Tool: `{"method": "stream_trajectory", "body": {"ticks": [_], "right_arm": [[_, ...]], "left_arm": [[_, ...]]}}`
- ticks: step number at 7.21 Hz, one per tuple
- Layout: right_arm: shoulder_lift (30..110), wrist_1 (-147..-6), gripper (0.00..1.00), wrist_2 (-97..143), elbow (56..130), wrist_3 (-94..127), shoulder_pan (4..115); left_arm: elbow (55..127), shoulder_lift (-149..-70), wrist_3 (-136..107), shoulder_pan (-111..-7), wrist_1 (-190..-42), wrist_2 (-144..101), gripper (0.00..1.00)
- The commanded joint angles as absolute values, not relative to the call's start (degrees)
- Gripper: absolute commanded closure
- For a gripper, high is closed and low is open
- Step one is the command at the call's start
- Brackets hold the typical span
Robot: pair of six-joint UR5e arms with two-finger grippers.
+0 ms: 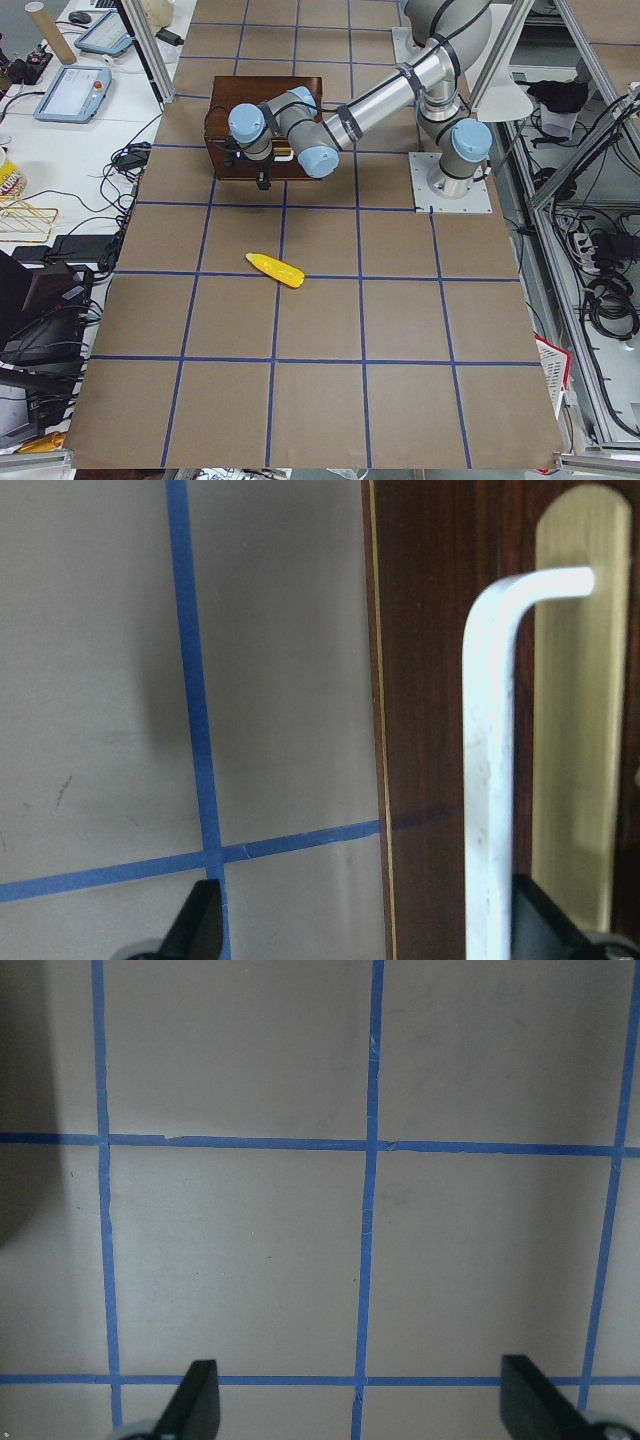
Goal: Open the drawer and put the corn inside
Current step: 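Close the left gripper around the white drawer handle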
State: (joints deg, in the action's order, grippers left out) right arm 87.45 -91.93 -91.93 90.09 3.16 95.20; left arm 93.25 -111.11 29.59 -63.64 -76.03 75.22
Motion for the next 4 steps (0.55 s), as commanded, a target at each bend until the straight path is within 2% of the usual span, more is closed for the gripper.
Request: {"method": "stream_trajectory", "body": {"ticks": [1, 4], "right_arm": [[87.45, -91.93, 0.0, -91.93, 90.09, 3.16, 95.19], [87.45, -91.93, 0.0, -91.93, 90.09, 3.16, 95.19]], "left_arm": [[92.82, -111.27, 30.14, -63.2, -75.94, 75.41, 0.0], [92.73, -111.27, 30.5, -62.76, -75.76, 75.5, 0.0]]}}
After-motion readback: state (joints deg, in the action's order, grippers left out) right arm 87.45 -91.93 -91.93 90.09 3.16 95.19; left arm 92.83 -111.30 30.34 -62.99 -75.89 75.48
